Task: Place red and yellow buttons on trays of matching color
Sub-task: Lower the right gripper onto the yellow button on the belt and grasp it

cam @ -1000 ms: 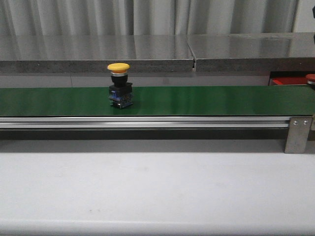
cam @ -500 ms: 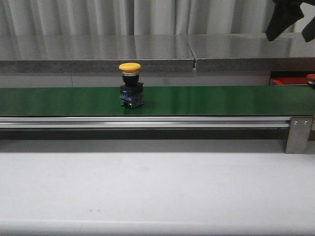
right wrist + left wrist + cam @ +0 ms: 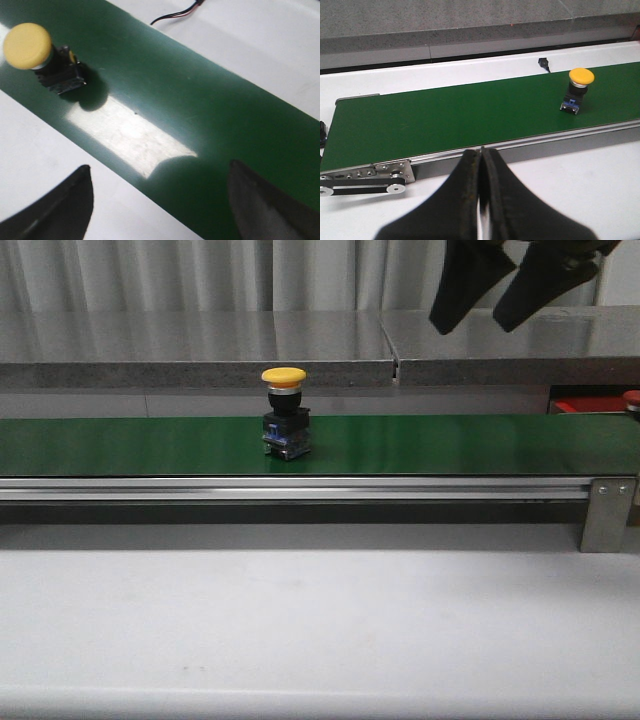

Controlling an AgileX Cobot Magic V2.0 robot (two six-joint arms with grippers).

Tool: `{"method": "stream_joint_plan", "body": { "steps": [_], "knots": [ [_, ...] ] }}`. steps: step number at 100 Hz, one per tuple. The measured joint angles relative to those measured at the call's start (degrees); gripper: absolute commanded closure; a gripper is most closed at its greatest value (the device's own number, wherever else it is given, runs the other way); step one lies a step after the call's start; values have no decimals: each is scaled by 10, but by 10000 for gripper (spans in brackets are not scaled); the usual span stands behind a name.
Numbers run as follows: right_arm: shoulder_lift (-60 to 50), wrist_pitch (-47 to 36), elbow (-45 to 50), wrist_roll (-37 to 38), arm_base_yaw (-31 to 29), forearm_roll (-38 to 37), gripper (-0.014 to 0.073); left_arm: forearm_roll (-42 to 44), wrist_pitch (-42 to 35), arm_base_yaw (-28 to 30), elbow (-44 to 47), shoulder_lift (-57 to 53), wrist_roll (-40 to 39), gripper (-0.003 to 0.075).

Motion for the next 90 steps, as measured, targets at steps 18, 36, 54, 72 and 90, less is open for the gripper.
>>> {"method": "stream_joint_plan", "body": {
  "steps": [18,36,54,72,90],
  "knots": [
    [50,36,-58,-30,33,-1,42,0,0,0,0,0,0,741],
    [88,41,-92,-61,66,-1,42,0,0,0,0,0,0,741],
    [126,38,-113,-82,94,-2,42,0,0,0,0,0,0,741],
    [152,11,-117,-85,105,3,42,0,0,0,0,0,0,741],
    [169,-27,-117,-85,105,7,76,0,0,0,0,0,0,741]
  ]
}}
